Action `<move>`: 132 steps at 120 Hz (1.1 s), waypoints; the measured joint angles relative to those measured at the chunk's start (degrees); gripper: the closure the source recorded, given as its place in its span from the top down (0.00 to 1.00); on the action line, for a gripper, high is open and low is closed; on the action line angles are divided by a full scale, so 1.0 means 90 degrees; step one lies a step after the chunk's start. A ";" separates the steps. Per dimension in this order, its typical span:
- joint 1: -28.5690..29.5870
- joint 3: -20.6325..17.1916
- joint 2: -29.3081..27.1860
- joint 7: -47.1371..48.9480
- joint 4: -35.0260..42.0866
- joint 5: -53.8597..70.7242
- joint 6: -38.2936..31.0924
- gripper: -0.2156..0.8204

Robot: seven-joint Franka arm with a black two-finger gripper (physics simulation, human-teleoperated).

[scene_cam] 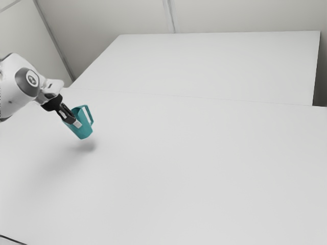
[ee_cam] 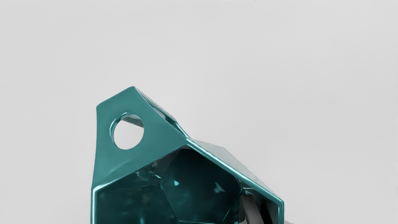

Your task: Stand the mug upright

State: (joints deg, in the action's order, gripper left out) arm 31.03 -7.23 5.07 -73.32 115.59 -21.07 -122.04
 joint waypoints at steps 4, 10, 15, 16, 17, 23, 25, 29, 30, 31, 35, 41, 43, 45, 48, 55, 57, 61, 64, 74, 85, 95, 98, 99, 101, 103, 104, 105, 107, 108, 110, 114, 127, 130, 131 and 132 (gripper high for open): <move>0.0013 -0.0156 -0.0114 0.0170 0.0133 0.0117 -0.0126 0.03; 0.0037 -0.0398 -0.0249 0.0429 0.0337 0.0244 -0.0308 0.03; 0.0016 -0.0562 -0.0370 0.0643 0.0485 0.0317 -0.0438 0.03; 0.0009 -0.0591 -0.0398 0.0685 0.0514 0.0330 -0.0461 0.03; 0.0014 -0.0631 -0.0432 0.0727 0.0542 0.0341 -0.0483 0.03; 0.0021 -0.0858 -0.0572 0.0973 0.0677 0.0393 -0.0599 0.03; 0.0017 -0.0928 -0.0599 0.1055 0.0713 0.0406 -0.0633 0.03; -0.0012 -0.1052 -0.0638 0.1217 0.0782 0.0427 -0.0704 0.03; -0.0019 -0.1083 -0.0645 0.1259 0.0800 0.0432 -0.0722 0.03; -0.0029 -0.1112 -0.0651 0.1300 0.0817 0.0436 -0.0739 0.03; -0.0065 -0.1230 -0.0672 0.1463 0.0869 0.0450 -0.0804 0.03; -0.0137 -0.1377 -0.0741 0.1696 0.0958 0.0466 -0.0888 0.03; -0.0166 -0.1417 -0.0772 0.1772 0.0997 0.0470 -0.0911 0.03; -0.0187 -0.1460 -0.0805 0.1848 0.1044 0.0473 -0.0933 0.03; -0.0211 -0.1521 -0.0851 0.1959 0.1111 0.0479 -0.0963 0.03; -0.0199 -0.1636 -0.0992 0.2211 0.1288 0.0486 -0.1020 0.03; -0.0174 -0.1660 -0.1035 0.2279 0.1336 0.0487 -0.1034 0.03; -0.0095 -0.1700 -0.1111 0.2411 0.1435 0.0487 -0.1059 0.03; -0.0016 -0.1739 -0.1156 0.2506 0.1501 0.0484 -0.1077 0.03; 0.0109 -0.1845 -0.1285 0.2797 0.1704 0.0455 -0.1151 0.03; 0.0121 -0.1999 -0.1370 0.3074 0.1885 0.0423 -0.1306 0.03; 0.0092 -0.2141 -0.1475 0.3292 0.2025 0.0390 -0.1442 0.03; 0.0092 -0.2162 -0.1495 0.3352 0.2066 0.0378 -0.1482 0.03; 0.0092 -0.2168 -0.1500 0.3371 0.2078 0.0375 -0.1495 0.03; 0.0094 -0.2179 -0.1507 0.3410 0.2100 0.0368 -0.1519 0.03; 0.0098 -0.2193 -0.1513 0.3447 0.2116 0.0361 -0.1543 0.03; 0.0102 -0.2203 -0.1515 0.3465 0.2122 0.0357 -0.1555 0.03; 0.0104 -0.2213 -0.1515 0.3483 0.2127 0.0353 -0.1568 0.03; 0.0104 -0.2231 -0.1516 0.3518 0.2137 0.0346 -0.1593 0.03; 0.0102 -0.2238 -0.1514 0.3535 0.2142 0.0343 -0.1605 0.03; 0.0102 -0.2254 -0.1508 0.3569 0.2149 0.0338 -0.1631 0.03; 0.0102 -0.2289 -0.1496 0.3633 0.2166 0.0331 -0.1684 0.03; 0.0098 -0.2374 -0.1444 0.3822 0.2227 0.0316 -0.1833 0.03; 0.0107 -0.2396 -0.1435 0.3861 0.2243 0.0314 -0.1865 0.03; 0.0109 -0.2406 -0.1433 0.3873 0.2248 0.0313 -0.1876 0.03; 0.0109 -0.2415 -0.1431 0.3886 0.2253 0.0313 -0.1885 0.03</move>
State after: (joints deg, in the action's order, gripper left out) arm 32.01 -28.97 -7.81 -38.35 135.87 -18.26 -139.00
